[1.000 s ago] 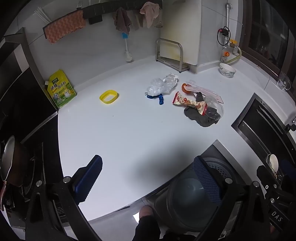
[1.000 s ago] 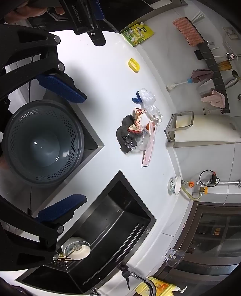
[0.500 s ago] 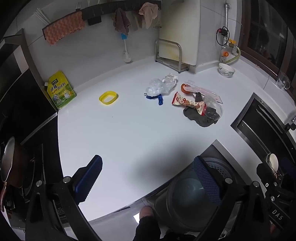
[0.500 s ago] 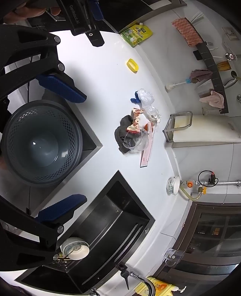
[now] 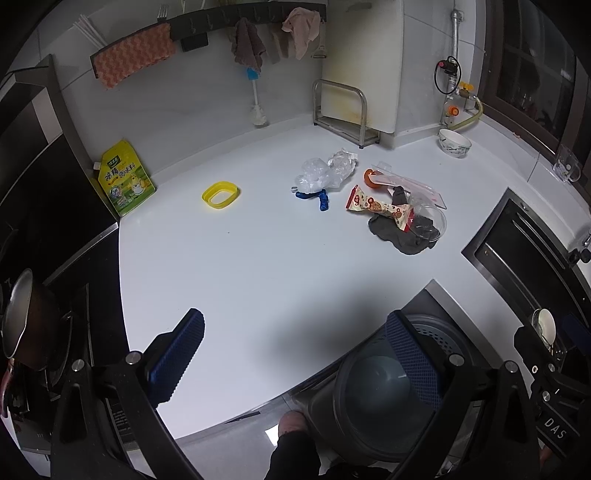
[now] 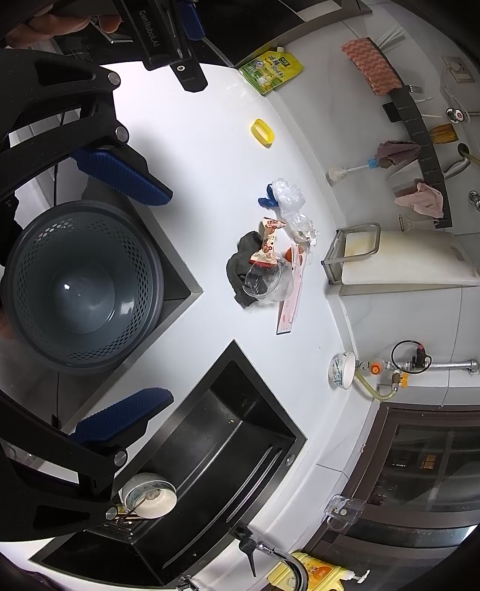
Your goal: Collect trash
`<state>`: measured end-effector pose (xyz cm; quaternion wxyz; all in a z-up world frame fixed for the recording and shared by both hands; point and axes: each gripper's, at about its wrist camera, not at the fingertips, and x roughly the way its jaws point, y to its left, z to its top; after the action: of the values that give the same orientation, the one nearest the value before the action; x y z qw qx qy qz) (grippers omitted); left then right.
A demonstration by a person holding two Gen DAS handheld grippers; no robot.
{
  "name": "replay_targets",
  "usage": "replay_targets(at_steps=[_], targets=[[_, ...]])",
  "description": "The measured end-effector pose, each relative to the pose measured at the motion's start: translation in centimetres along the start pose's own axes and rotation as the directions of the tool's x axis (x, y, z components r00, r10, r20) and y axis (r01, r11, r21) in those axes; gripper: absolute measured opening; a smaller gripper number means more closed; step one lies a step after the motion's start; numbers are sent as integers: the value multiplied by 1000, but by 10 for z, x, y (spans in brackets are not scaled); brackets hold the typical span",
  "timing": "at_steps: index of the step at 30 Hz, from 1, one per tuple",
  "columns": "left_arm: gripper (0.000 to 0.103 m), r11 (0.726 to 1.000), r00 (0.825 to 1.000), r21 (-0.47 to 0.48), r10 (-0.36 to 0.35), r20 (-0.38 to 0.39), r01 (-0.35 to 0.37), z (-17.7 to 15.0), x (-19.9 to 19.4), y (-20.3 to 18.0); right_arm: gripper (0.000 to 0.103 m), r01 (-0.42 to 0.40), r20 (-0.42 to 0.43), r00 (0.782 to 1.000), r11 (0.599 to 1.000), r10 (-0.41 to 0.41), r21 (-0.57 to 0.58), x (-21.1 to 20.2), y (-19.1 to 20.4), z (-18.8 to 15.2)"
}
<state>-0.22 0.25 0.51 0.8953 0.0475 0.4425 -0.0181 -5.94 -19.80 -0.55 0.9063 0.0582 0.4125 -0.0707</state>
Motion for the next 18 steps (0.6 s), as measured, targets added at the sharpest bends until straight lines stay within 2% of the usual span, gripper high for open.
replay_targets(at_steps=[18], targets=[[97, 1000, 1000, -1, -5, -1, 5, 8, -1, 7, 95, 0, 3, 1000, 1000, 0, 1, -1, 0, -2]])
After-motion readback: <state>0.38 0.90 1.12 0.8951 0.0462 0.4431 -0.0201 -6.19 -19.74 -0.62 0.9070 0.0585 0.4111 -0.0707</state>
